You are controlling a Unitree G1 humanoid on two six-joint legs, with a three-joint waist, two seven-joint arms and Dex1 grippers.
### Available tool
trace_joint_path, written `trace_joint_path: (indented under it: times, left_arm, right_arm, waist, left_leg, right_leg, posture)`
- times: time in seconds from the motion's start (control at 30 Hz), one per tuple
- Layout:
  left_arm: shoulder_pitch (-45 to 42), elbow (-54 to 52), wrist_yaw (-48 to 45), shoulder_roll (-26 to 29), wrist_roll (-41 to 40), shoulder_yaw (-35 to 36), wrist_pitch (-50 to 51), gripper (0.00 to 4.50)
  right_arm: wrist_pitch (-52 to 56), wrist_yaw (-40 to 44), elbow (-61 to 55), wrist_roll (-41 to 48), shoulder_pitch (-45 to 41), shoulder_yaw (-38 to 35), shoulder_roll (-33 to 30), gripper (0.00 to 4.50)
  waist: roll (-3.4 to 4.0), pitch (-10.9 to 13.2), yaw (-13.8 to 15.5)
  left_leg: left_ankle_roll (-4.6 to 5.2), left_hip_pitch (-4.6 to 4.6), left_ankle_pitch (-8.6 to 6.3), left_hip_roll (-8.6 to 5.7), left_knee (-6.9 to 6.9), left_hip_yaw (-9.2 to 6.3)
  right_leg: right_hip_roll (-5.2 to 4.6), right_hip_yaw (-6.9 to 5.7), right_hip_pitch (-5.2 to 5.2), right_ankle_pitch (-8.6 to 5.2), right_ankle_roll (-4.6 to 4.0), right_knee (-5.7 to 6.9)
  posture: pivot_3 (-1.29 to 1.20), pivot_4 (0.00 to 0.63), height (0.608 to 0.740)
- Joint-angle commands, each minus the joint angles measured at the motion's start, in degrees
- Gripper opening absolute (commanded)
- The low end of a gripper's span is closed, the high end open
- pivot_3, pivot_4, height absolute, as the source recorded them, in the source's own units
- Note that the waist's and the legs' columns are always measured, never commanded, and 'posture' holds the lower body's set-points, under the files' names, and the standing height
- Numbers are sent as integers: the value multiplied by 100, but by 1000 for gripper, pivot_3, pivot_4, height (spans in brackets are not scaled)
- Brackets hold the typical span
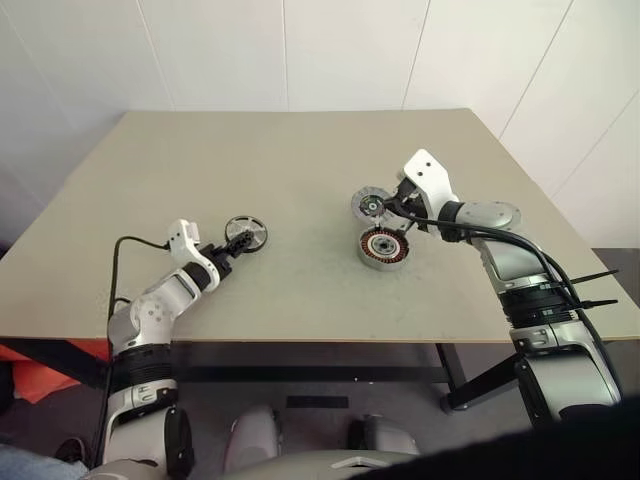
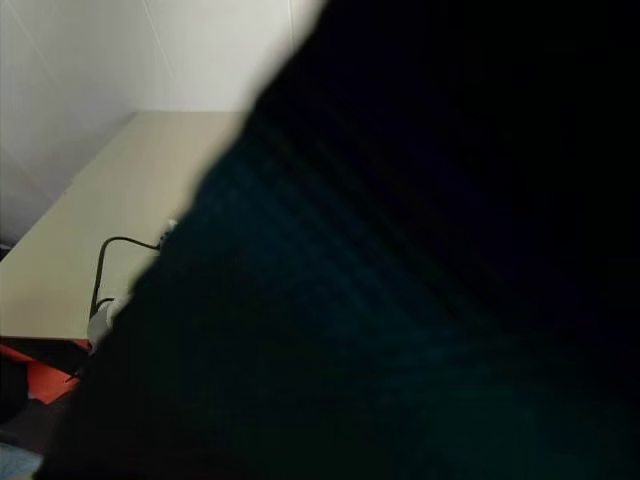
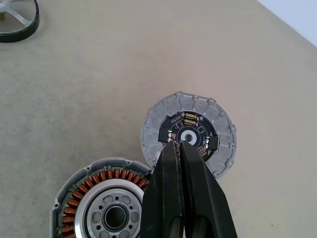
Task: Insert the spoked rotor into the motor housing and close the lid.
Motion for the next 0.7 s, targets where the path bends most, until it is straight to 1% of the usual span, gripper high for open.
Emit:
trace_joint_path:
  times: [0.03, 0.1, 0.13, 0.23, 0.37, 0.5, 0.57, 0.6, 0.7]
  left_arm:
    - [-143, 87, 1, -94, -111, -101, 14, 4500]
    - [-171, 126, 42, -125, -113, -73, -36, 4500]
    - [-181, 156, 53, -129, -103, -64, -67, 4312]
    - [-207, 294, 203, -146, 25, -45, -252, 3619]
    - [-219, 424, 387, -155, 272, -197, -474, 2294]
    - [-237, 489, 377, -220, 261, -196, -632, 2294]
    - [-239, 493, 360, -226, 240, -199, -655, 1949]
    - [-241, 497, 368, -226, 239, -200, -661, 1725]
    - [-256, 480, 311, -210, 209, -251, -625, 800]
  right_arm:
    - [-129, -78, -60, 14, -83, -117, -67, 34]
    - [-141, -106, -54, 5, -66, -127, -85, 34]
    - [-150, -128, -45, 4, -64, -137, -93, 9]
    - [-181, -248, 26, -8, -99, -184, -101, 0]
    - [-226, -324, 130, -6, -155, -198, -99, 0]
    - [-262, -361, 178, -7, -177, -182, -102, 0]
    - [-262, -402, 201, -19, -200, -194, -118, 0]
    - [-260, -415, 209, -20, -208, -201, -125, 0]
    - [-255, -480, 247, -31, -252, -251, -179, 0]
  waist:
    - [0, 0, 0]
    - [0, 0, 1]
    - [0, 0, 2]
    - [-1, 0, -1]
    - [-1, 0, -6]
    - [-1, 0, -1]
    - [-1, 0, -7]
    - [-1, 0, -7]
    - [-1, 1, -3]
  left_leg:
    - [0, 0, 0, 0, 0, 0]
    - [0, 0, 0, 1, -1, -1]
    - [0, 0, 0, 1, -1, -1]
    - [1, -1, 0, 0, -1, -1]
    - [1, 0, -1, 0, -1, -1]
    - [1, 0, 0, 1, -1, -2]
    - [1, 0, 0, 1, 0, -2]
    - [1, 0, 0, 1, 0, -2]
    - [1, 0, -1, 1, 1, -3]
  right_leg:
    - [0, 0, 0, 0, 1, 0]
    - [0, 0, -1, -1, 2, 0]
    - [0, -1, -1, -1, 2, 0]
    - [0, -1, 0, -1, 2, -2]
    - [0, -1, 0, -2, 3, -3]
    - [0, -3, 1, -2, 4, -3]
    - [0, -3, 1, -2, 4, -3]
    - [0, -3, 1, -2, 4, -3]
    - [0, -3, 2, -2, 4, -4]
  posture:
    - [0, 0, 740]
    - [0, 0, 740]
    - [0, 0, 740]
    - [0, 0, 740]
    - [0, 0, 740]
    - [0, 0, 740]
    - [0, 0, 740]
    - [0, 0, 740]
    - [0, 0, 740]
